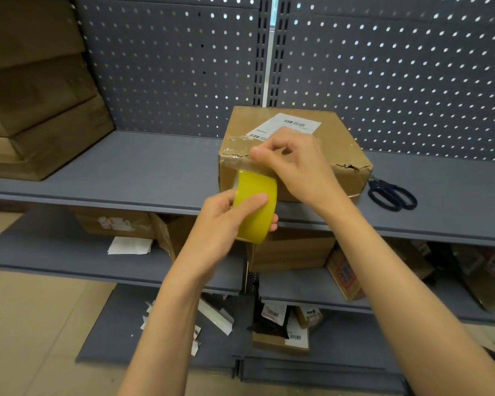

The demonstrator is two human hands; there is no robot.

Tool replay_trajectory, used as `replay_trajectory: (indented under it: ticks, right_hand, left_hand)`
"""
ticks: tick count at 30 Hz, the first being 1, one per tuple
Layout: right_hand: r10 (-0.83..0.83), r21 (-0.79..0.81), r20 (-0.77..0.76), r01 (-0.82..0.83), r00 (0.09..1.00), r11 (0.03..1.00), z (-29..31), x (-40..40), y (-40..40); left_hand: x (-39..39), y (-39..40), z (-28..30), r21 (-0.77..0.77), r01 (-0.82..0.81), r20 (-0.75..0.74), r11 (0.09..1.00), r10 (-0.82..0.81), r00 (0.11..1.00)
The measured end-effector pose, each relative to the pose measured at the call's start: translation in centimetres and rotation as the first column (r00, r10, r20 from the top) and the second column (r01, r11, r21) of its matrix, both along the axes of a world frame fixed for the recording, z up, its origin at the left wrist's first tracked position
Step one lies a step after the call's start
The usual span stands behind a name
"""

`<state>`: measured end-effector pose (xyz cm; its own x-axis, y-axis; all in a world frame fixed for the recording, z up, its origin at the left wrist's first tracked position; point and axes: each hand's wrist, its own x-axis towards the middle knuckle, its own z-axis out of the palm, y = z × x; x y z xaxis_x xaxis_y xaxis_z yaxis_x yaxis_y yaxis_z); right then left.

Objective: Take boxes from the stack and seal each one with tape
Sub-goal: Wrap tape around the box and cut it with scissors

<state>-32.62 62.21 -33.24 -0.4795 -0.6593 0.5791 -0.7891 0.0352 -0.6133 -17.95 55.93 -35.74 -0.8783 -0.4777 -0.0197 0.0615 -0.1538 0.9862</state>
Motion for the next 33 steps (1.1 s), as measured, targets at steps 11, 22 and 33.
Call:
replay_trajectory:
  ticks: [11, 22, 33]
  right_hand:
    - [-0.075, -0.071, -0.127, 0.067, 0.989, 0.995, 4.2, -1.4, -1.7]
    - [-0.114, 0.176, -0.088, 0.128, 0.990, 0.976, 2.4, -5.0, -4.4]
    - [-0.137, 0.311, -0.060, 0.149, 0.989, 0.939, -0.3, -6.6, -5.9]
  left_hand:
    - [0.1, 1.4, 0.9, 0.031, -0.061, -0.085, 0.998, 0.064, 0.994]
    - [-1.4, 0.2, 1.3, 0.051, -0.086, -0.036, 0.995, 0.088, 0.995]
    - [-2.7, -0.9, 0.1, 0.039, -0.085, 0.032, 0.996, 0.084, 0.996]
